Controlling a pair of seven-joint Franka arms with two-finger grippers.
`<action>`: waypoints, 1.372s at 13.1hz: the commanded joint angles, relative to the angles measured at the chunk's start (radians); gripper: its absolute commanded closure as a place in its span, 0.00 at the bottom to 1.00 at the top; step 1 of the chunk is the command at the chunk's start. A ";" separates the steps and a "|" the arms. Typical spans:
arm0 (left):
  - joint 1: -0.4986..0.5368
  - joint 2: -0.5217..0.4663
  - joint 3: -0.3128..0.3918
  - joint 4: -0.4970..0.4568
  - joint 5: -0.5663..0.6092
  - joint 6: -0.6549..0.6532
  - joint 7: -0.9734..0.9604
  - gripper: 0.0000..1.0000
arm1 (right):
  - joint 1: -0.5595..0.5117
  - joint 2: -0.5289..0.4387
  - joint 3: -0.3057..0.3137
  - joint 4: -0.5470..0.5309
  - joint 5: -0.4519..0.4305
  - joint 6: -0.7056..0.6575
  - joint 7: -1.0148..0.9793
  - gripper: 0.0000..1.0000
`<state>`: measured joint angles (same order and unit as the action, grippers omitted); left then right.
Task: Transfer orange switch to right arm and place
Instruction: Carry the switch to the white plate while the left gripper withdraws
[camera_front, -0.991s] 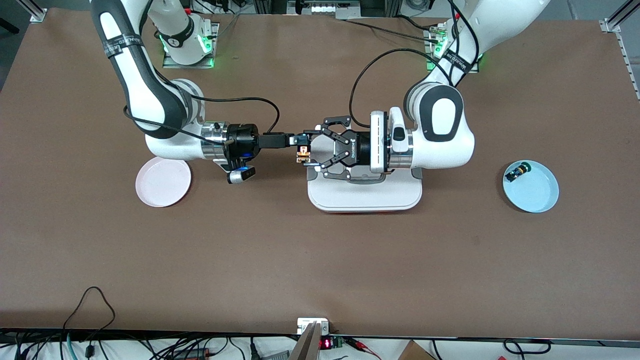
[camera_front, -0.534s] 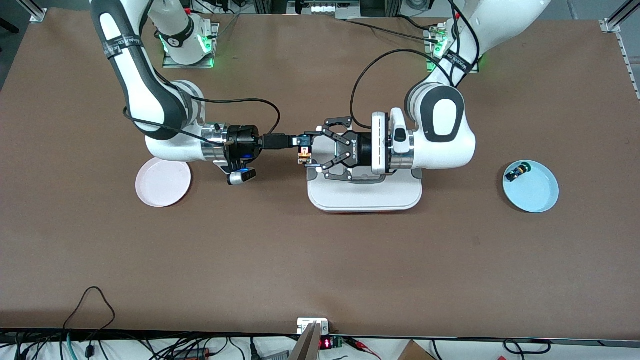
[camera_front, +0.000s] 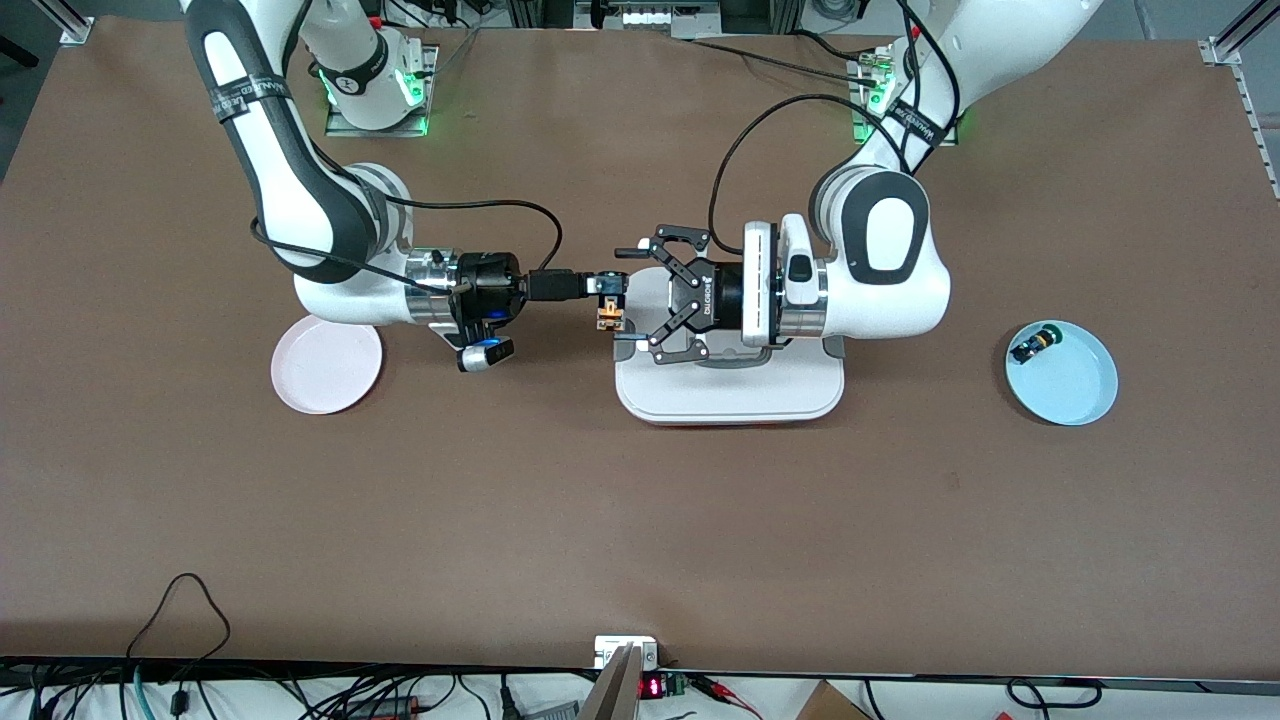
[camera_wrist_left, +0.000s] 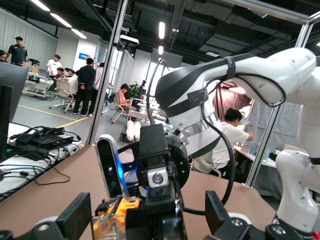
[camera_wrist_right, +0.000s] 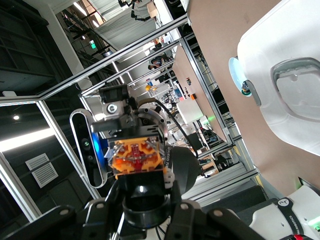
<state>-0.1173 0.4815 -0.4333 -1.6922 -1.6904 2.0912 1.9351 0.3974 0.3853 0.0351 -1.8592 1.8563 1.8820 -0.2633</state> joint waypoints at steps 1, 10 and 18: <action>0.054 -0.047 -0.002 -0.014 0.111 -0.071 -0.118 0.00 | -0.009 0.007 0.005 0.020 0.000 0.000 -0.007 0.72; 0.249 -0.195 0.005 0.055 0.904 -0.476 -0.930 0.00 | -0.130 -0.043 0.005 0.020 -0.414 -0.076 -0.007 0.72; 0.300 -0.178 0.007 0.135 1.690 -0.577 -1.276 0.00 | -0.216 -0.049 0.005 0.038 -1.064 -0.176 -0.224 0.73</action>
<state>0.1856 0.2997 -0.4171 -1.6023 -0.1336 1.5456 0.7501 0.2082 0.3437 0.0308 -1.8287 0.9140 1.7329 -0.4276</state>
